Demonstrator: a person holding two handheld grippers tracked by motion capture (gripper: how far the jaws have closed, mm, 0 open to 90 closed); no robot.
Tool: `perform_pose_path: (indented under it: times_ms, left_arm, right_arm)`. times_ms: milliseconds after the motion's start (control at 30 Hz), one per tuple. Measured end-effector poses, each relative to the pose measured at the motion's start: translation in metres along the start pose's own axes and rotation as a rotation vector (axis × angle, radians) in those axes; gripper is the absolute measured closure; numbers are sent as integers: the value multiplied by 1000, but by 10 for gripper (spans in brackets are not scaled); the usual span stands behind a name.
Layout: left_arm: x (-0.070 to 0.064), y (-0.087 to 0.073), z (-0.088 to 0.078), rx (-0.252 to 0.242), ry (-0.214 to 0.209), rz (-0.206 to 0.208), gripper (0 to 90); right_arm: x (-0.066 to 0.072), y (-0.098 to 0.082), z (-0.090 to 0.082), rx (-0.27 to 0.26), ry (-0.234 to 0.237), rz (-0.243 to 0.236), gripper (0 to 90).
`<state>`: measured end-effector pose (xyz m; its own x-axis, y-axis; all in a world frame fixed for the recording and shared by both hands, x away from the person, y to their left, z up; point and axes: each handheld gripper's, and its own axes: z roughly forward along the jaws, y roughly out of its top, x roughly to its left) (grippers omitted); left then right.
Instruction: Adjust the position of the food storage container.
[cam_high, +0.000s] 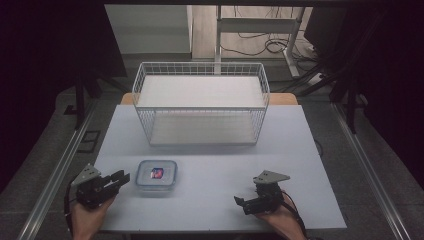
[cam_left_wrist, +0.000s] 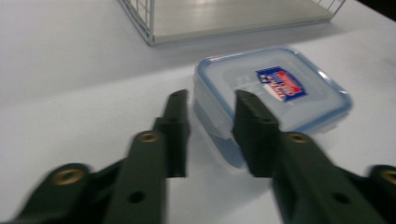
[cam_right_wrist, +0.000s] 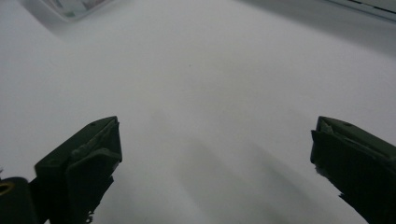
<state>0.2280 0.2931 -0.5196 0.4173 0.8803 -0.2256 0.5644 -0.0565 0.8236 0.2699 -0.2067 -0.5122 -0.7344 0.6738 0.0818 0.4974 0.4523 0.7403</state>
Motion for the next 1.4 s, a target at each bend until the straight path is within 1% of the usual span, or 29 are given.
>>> perform_pose_path:
  times_ms: [33,100,167,233,300,367,400,433,500,633,800,900,933,1100,1267,1400]
  left_arm:
    - [1,0,3,11,3,-2,750]
    - [3,2,9,41,15,4,828]
    - [3,4,15,69,23,11,879]
    - [2,5,22,103,26,12,898]
    - [0,5,29,137,12,18,899]
    - [-6,5,34,163,31,41,900]
    - [-7,5,34,165,24,43,899]
    - [-7,5,34,161,14,36,900]
    - [-10,6,36,162,5,32,900]
    - [-18,8,41,171,-16,50,900]
    - [-34,14,54,184,-45,86,900]
    - [-42,17,62,188,-62,102,899]
    - [-46,18,65,189,-67,102,899]
    - [-62,25,78,197,-101,134,899]
    - [-77,30,90,197,-134,166,899]
    - [-88,33,98,201,-158,179,899]
  right_arm:
    - [1,0,2,10,-1,-7,33]
    - [2,1,2,13,-1,-18,48]
    - [3,2,2,6,0,-23,56]
    - [3,3,1,-7,-2,-18,67]
    - [2,3,0,-15,-5,-14,75]
    - [0,3,-1,-15,-11,-5,82]
    - [-2,3,-1,-14,-12,-2,86]
    - [-3,2,-2,-16,-12,3,90]
    - [-4,3,-2,-16,-17,5,97]
    - [-4,4,-3,-22,-24,7,105]
    - [-6,4,-2,-13,-34,16,112]
    - [-8,4,-1,2,-42,43,111]
    - [-9,3,-1,3,-45,48,112]
    - [-11,4,-3,0,-49,71,117]
    - [-11,3,-3,2,-45,76,125]
    - [-12,3,-1,16,-50,73,141]
